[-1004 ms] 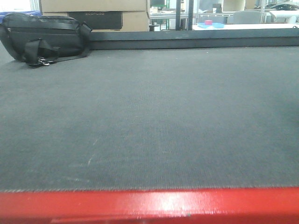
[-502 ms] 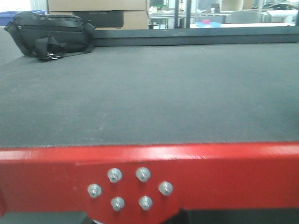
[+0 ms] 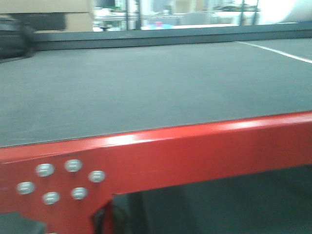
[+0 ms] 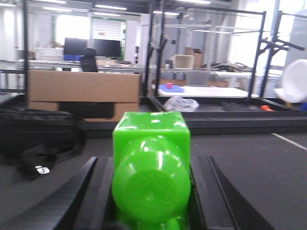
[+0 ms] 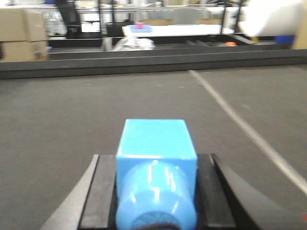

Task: Grab block from conveyor and place in blue bin
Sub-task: 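Drive the base away from the conveyor toward the blue-bin shelves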

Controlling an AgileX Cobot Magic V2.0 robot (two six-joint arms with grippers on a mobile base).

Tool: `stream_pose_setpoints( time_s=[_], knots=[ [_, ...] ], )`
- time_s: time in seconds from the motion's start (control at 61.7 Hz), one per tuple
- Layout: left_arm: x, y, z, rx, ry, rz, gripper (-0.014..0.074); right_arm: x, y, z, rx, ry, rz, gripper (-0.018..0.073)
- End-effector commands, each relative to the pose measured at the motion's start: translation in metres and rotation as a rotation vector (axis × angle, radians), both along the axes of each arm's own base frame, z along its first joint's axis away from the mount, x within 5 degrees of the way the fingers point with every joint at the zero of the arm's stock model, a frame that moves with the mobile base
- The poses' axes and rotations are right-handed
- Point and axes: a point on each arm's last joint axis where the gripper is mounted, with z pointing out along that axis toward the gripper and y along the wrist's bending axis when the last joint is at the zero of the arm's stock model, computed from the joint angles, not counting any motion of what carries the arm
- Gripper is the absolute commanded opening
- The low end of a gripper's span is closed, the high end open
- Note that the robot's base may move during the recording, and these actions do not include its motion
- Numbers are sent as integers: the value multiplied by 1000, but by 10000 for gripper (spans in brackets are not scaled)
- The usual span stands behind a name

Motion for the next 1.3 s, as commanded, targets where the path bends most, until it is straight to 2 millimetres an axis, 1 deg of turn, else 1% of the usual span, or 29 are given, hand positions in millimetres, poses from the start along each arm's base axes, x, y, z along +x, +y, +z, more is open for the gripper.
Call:
stream_pose_setpoints(
  time_s=[0.0,1.28],
  knots=[
    [-1,1,2,-4,-23,5,-111,-1,0,3,1,-34,-4,-162],
    [-1,1,2,-4,-23,5,-111,-1,0,3,1,-34,-4,-162]
  ],
)
